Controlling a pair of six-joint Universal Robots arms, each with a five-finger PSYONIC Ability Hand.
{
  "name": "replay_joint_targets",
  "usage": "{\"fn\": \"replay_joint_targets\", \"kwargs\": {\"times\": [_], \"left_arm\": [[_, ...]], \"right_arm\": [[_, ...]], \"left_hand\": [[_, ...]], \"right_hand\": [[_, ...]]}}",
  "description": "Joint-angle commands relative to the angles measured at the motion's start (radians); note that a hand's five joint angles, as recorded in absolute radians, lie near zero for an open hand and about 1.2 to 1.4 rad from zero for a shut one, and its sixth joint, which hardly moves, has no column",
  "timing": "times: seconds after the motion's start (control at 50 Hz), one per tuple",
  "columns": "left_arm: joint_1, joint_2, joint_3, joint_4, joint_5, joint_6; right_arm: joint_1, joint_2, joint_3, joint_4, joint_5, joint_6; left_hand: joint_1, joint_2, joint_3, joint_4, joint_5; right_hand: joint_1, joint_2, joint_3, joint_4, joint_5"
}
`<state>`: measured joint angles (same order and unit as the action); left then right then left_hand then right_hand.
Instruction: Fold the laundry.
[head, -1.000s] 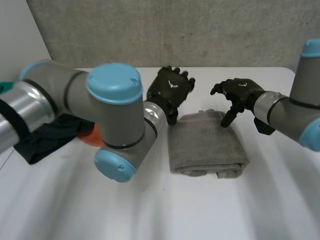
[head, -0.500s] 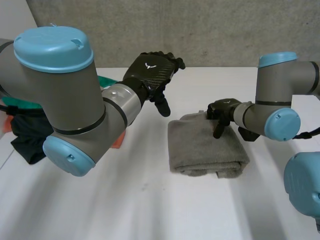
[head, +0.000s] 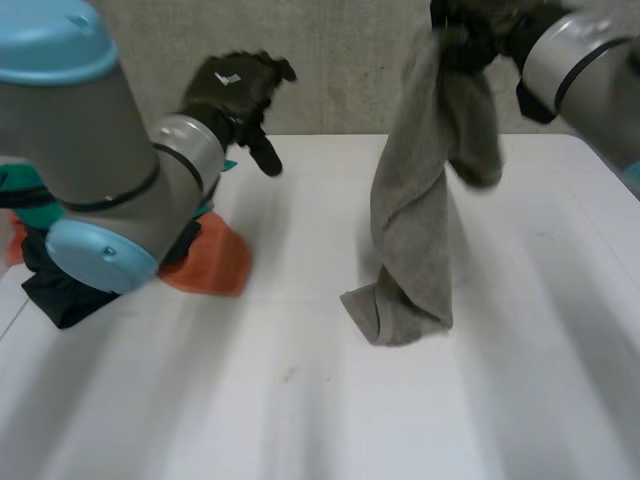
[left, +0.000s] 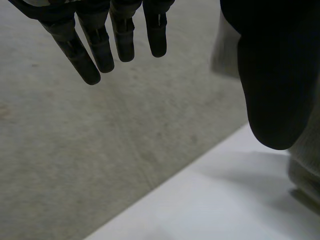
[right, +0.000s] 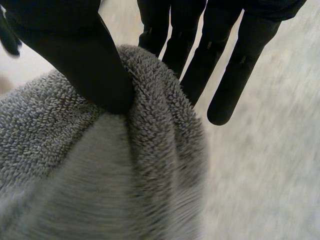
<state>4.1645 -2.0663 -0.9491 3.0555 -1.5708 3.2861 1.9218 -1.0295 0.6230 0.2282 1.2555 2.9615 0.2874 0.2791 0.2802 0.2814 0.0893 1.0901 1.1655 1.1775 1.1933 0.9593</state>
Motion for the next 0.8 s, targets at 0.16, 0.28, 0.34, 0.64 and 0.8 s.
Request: {"fn": "replay_joint_targets", "kwargs": {"times": [0.16, 0.28, 0.34, 0.64, 0.8], "left_arm": [[0.063, 0.107, -0.109, 0.012, 0.028, -0.04], [0.049, 0.051, -0.178, 0.037, 0.097, -0.039], [0.04, -0.023, -0.185, 0.042, 0.135, -0.043], [-0.006, -0.278, 0.009, -0.145, 0.239, -0.221], [-0.059, -0.382, 0.17, -0.178, 0.247, -0.279]], "right_arm": [[-0.003, -0.247, 0.519, 0.223, -0.188, -0.145], [0.005, -0.293, 0.593, 0.149, -0.156, -0.233], [0.01, -0.296, 0.578, 0.106, -0.14, -0.22], [0.06, -0.359, 0.501, 0.091, -0.159, -0.128], [0.072, -0.409, 0.483, 0.08, -0.209, -0.09]], "left_hand": [[-0.009, -0.001, -0.002, -0.003, 0.014], [0.005, 0.014, 0.012, 0.011, 0.029], [0.07, 0.078, 0.077, 0.076, 0.093], [0.231, 0.24, 0.239, 0.237, 0.255], [0.164, 0.172, 0.171, 0.17, 0.187]], "right_hand": [[0.306, 0.231, 0.219, 0.203, 0.262], [0.306, 0.231, 0.219, 0.203, 0.262], [0.306, 0.231, 0.219, 0.203, 0.262], [0.306, 0.231, 0.219, 0.203, 0.262], [0.306, 0.231, 0.219, 0.203, 0.262]]}}
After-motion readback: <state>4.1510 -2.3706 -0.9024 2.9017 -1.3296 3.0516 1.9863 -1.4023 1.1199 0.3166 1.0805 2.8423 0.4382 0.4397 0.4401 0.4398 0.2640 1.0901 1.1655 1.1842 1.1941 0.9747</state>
